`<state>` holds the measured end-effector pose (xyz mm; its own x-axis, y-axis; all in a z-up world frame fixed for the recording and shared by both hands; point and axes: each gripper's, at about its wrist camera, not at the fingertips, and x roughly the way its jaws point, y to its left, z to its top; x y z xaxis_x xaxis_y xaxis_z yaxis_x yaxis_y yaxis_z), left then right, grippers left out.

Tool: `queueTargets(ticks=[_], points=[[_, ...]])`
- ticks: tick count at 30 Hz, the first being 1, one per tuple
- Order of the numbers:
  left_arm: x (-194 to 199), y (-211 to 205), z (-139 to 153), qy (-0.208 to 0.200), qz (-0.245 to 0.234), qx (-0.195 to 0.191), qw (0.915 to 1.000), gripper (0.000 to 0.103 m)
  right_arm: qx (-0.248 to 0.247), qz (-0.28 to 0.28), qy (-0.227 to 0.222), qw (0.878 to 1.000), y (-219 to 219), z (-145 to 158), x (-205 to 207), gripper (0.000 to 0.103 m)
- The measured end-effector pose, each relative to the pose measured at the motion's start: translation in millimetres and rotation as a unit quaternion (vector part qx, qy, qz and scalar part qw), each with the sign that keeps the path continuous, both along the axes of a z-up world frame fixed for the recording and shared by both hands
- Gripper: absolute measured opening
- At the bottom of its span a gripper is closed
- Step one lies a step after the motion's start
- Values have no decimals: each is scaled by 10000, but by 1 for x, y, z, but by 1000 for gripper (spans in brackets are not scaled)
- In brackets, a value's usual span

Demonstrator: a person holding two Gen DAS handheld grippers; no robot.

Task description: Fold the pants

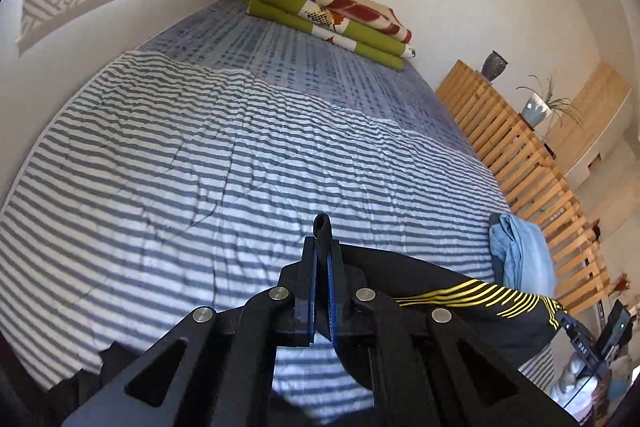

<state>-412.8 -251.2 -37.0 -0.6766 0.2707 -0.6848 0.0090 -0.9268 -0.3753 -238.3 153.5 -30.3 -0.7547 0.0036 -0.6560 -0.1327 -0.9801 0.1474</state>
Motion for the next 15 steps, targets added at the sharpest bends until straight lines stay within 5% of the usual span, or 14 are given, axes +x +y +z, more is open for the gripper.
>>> queueTargets(ticks=[4, 9, 15], points=[[108, -14, -5, 83, -65, 6, 9999, 3, 106, 201, 154, 9996, -29, 7, 56, 12], [227, -18, -77, -532, -145, 38, 9985, 4, 204, 354, -179, 9990, -58, -25, 131, 10], [299, -12, -150, -1229, -380, 137, 9916, 4, 516, 456, -787, 9945, -79, -77, 189, 10]])
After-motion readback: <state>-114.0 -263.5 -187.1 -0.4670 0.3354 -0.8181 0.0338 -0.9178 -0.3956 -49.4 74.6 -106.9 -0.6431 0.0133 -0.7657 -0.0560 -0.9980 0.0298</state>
